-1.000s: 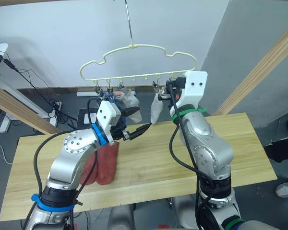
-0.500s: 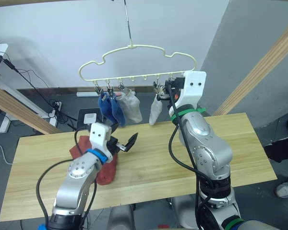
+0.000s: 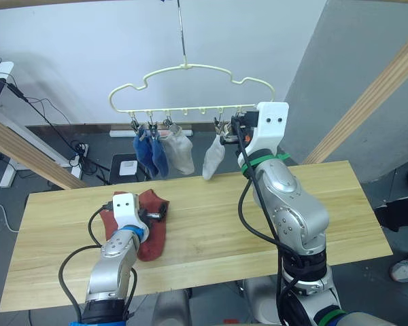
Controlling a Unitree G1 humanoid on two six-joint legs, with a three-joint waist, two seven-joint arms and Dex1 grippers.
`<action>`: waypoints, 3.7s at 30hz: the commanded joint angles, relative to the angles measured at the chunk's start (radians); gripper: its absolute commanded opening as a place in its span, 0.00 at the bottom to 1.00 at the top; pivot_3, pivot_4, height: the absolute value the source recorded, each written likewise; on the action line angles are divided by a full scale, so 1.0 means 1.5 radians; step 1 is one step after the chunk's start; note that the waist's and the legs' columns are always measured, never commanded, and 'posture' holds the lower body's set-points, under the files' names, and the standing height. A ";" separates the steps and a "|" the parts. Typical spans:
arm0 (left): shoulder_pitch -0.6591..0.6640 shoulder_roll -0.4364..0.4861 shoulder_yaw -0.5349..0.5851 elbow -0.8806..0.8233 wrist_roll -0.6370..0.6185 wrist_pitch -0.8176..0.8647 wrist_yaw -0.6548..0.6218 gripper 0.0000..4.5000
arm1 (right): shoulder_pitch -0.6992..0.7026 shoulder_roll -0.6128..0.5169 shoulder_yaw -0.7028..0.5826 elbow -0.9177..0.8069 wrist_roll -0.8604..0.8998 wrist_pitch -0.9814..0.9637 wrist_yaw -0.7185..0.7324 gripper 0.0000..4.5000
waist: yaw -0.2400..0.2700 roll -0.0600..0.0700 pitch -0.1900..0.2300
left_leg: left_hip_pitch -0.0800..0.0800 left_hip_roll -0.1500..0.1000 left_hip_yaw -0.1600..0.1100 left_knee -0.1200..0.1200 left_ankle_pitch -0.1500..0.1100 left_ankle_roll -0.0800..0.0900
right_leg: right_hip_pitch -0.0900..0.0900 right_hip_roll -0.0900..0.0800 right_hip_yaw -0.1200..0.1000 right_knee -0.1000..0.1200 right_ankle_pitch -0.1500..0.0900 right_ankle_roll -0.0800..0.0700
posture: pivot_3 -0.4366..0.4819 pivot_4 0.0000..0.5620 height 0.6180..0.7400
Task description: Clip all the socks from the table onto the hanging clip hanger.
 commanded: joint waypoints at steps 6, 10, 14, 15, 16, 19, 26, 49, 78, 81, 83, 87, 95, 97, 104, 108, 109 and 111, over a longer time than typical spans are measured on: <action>0.000 0.019 -0.022 0.032 0.026 0.067 -0.003 0.87 | -0.028 0.036 0.005 -0.029 0.002 -0.002 0.002 0.00 | -0.002 0.001 -0.010 | 0.000 0.000 0.000 0.000 0.000 0.000 | 0.000 0.000 0.000 0.000 0.000 0.000 | 0.24 0.49 1.00; 0.000 0.022 -0.021 0.029 0.027 0.070 -0.008 0.67 | -0.027 0.037 0.006 -0.027 0.002 -0.004 0.003 0.00 | -0.002 0.001 -0.013 | 0.001 0.000 0.000 0.000 0.000 0.000 | 0.001 0.000 0.000 0.000 0.000 0.000 | 0.24 0.48 1.00; 0.006 0.025 -0.016 0.024 0.025 0.068 -0.016 0.48 | -0.027 0.037 0.007 -0.026 0.002 -0.005 0.004 0.00 | -0.003 0.001 -0.014 | 0.001 0.000 0.000 0.000 0.000 0.000 | 0.001 0.000 0.000 0.000 0.000 0.000 | 0.25 0.48 1.00; 0.008 0.026 -0.016 0.022 0.024 0.065 -0.020 0.43 | -0.027 0.038 0.007 -0.026 0.002 -0.006 0.004 0.00 | -0.003 0.001 -0.014 | 0.001 0.000 0.000 0.000 0.000 0.000 | 0.001 0.000 0.000 0.000 0.000 0.000 | 0.25 0.48 1.00; 0.011 0.029 -0.017 0.018 0.022 0.060 -0.028 0.38 | -0.027 0.038 0.007 -0.025 0.002 -0.006 0.004 0.00 | -0.003 0.001 -0.014 | 0.001 0.000 0.000 0.000 0.000 0.000 | 0.001 0.000 0.000 0.000 0.000 0.000 | 0.25 0.48 1.00; 0.025 0.045 -0.045 -0.006 0.027 0.013 -0.078 0.18 | -0.027 0.037 0.007 -0.024 0.001 -0.007 0.005 0.00 | -0.004 0.001 -0.014 | 0.001 0.000 0.000 0.000 0.000 0.000 | 0.001 0.000 0.000 0.000 0.000 0.000 | 0.25 0.48 1.00; 0.008 0.084 -0.167 -0.070 0.031 -0.158 -0.265 0.00 | -0.027 0.035 0.008 -0.024 -0.002 -0.007 0.004 0.00 | 0.001 0.001 -0.014 | 0.000 0.000 0.000 -0.001 0.000 0.000 | 0.000 0.000 0.000 -0.001 0.000 0.000 | 0.24 0.47 1.00; -0.234 -0.092 -0.214 0.088 0.073 -0.279 -0.185 0.00 | -0.030 0.029 0.007 -0.027 -0.010 -0.001 0.003 0.00 | -0.016 0.001 -0.014 | 0.000 0.000 0.001 -0.001 0.000 0.000 | 0.000 0.001 0.001 -0.001 0.000 0.000 | 0.21 0.47 1.00; -0.275 -0.114 -0.183 0.132 0.061 -0.342 -0.178 0.00 | -0.023 0.024 0.015 -0.030 -0.026 0.005 0.014 0.00 | -0.017 0.001 -0.014 | 0.000 0.000 0.000 -0.001 0.000 0.000 | 0.000 0.001 0.001 -0.001 0.000 0.000 | 0.20 0.48 1.00; -0.279 -0.116 -0.185 0.131 0.060 -0.341 -0.184 0.00 | -0.022 0.026 0.015 -0.029 -0.027 0.006 0.017 0.00 | -0.017 0.001 -0.014 | 0.000 0.000 0.000 -0.001 0.000 0.000 | 0.000 0.001 0.001 -0.001 0.000 0.000 | 0.20 0.48 1.00; -0.282 -0.117 -0.187 0.129 0.060 -0.340 -0.190 0.00 | -0.022 0.027 0.016 -0.029 -0.026 0.006 0.018 0.00 | -0.017 0.001 -0.014 | 0.000 -0.001 0.000 -0.001 0.000 0.000 | 0.000 0.001 0.001 -0.001 0.000 0.000 | 0.20 0.48 1.00; -0.285 -0.120 -0.187 0.126 0.060 -0.338 -0.193 0.00 | -0.020 0.026 0.016 -0.030 -0.027 0.007 0.019 0.00 | -0.017 0.001 -0.014 | 0.000 0.000 0.000 -0.001 0.000 0.000 | 0.000 0.001 0.001 -0.001 0.000 0.000 | 0.20 0.48 1.00; -0.289 -0.119 -0.184 0.127 0.061 -0.337 -0.193 0.00 | -0.013 0.029 0.015 -0.033 -0.029 0.007 0.014 0.13 | -0.017 0.001 -0.014 | 0.000 -0.001 0.000 -0.001 0.000 0.000 | 0.000 0.001 0.001 -0.001 0.000 0.000 | 0.20 0.48 1.00; -0.289 -0.119 -0.184 0.127 0.061 -0.337 -0.193 0.00 | -0.013 0.028 0.016 -0.033 -0.029 0.006 0.014 0.27 | -0.017 0.001 -0.014 | 0.000 -0.001 0.000 -0.001 0.000 0.000 | 0.000 0.001 0.001 -0.001 0.000 0.000 | 0.20 0.48 1.00; -0.296 -0.122 -0.185 0.130 0.066 -0.337 -0.189 0.00 | -0.011 0.021 0.008 -0.049 -0.021 0.028 0.020 0.69 | -0.017 0.001 -0.014 | 0.000 0.000 0.000 -0.001 0.000 0.000 | 0.000 0.001 0.001 -0.001 0.000 0.000 | 0.20 0.48 1.00; -0.299 -0.121 -0.181 0.123 0.072 -0.334 -0.172 0.00 | -0.004 0.011 0.000 -0.075 -0.008 0.053 0.036 0.69 | -0.018 0.001 -0.014 | 0.000 -0.001 0.000 -0.001 0.000 0.000 | 0.000 0.001 0.001 -0.001 0.000 0.000 | 0.19 0.47 1.00; -0.299 -0.119 -0.179 0.124 0.070 -0.327 -0.174 0.07 | 0.001 0.000 0.000 -0.090 -0.004 0.066 0.047 0.69 | -0.018 0.001 -0.014 | 0.000 0.000 0.000 -0.001 0.000 0.000 | 0.000 0.001 0.001 -0.001 0.000 0.000 | 0.19 0.47 1.00; -0.298 -0.113 -0.182 0.123 0.067 -0.318 -0.183 0.20 | 0.009 -0.013 -0.002 -0.115 0.003 0.088 0.064 0.70 | -0.018 0.001 -0.014 | 0.000 0.000 0.000 -0.001 0.000 0.000 | 0.000 0.001 0.001 -0.001 0.000 0.000 | 0.18 0.47 1.00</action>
